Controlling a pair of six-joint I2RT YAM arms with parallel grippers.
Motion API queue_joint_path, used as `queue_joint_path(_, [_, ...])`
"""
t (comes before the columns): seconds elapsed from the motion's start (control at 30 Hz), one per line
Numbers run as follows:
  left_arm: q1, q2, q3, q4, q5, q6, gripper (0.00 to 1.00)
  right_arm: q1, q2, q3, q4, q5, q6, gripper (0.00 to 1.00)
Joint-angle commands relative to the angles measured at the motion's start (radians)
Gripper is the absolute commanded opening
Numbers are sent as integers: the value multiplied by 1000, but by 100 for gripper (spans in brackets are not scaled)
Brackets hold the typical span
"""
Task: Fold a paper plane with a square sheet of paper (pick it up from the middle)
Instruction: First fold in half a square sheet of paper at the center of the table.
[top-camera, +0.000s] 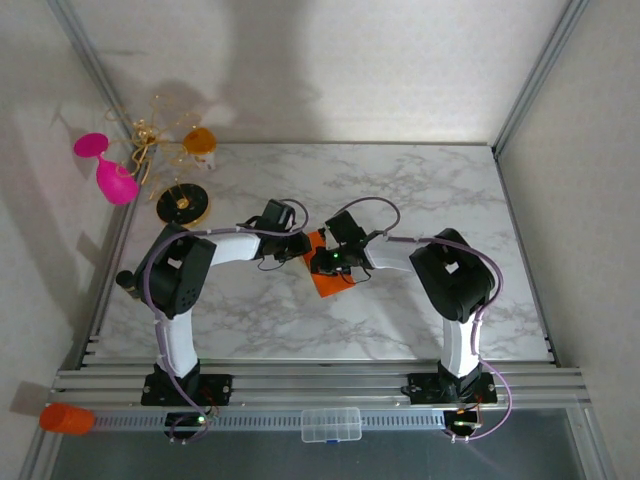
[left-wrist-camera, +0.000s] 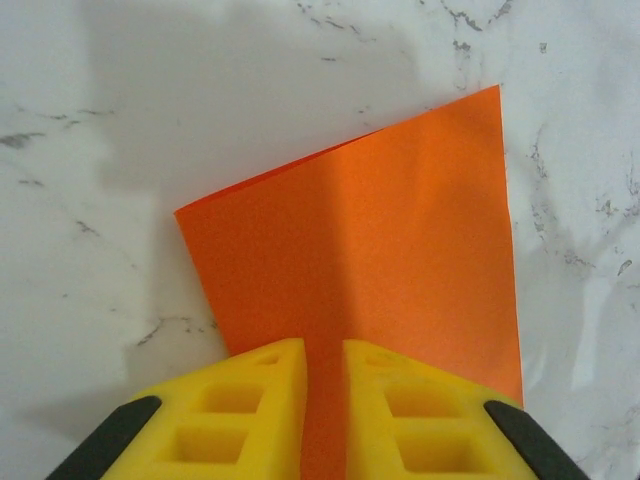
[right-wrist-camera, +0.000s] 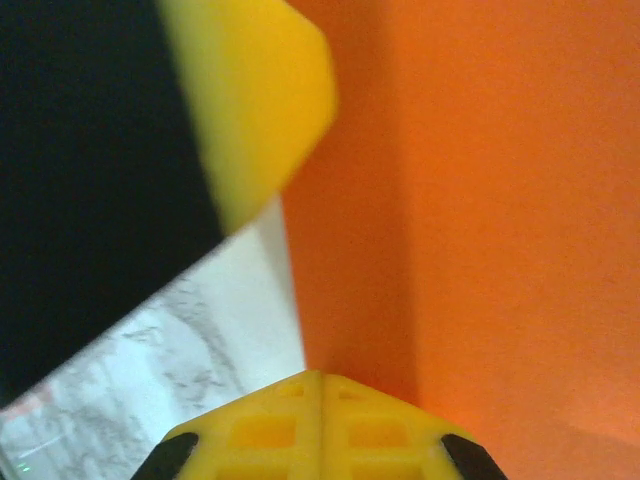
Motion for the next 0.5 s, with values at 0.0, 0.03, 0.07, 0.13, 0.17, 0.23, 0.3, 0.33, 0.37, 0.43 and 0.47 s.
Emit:
queue_joint_path(0.0, [2,7,20,-74,-5,15,19,1,25,-14,-59,41,-17,0])
queue_joint_path(0.03, [4,10,30,-79,-9,23,19,1,25,-26,-67,51,-18,0])
queue_joint_path(0.07, [8,12,37,-80,-13,30,20,1,25,-34,-75,55,-20,0])
queue_joint_path(0.13, [19,19,51,-79,-27,47,21,1,26,-52,-87,68,-22,0])
queue_joint_path(0.17, [25,22,58,-79,-33,55,21,1,27,-60,-90,70,-22,0])
queue_joint_path(0.23, [42,34,76,-82,-45,69,21,1,28,-73,-94,69,-20,0])
queue_joint_path(0.3, [58,48,88,-76,-49,82,22,1,27,-85,-94,69,-17,0])
queue_joint_path(0.33, [67,59,96,-77,-51,87,22,1,27,-91,-93,70,-15,0])
queue_joint_path(0.37, [73,69,103,-78,-52,92,23,1,27,-96,-94,70,-14,0])
queue_joint_path(0.43, [88,91,120,-84,-57,103,23,1,25,-102,-94,71,-12,0])
queue_joint_path(0.47, [94,100,130,-91,-59,109,23,1,24,-105,-93,73,-11,0])
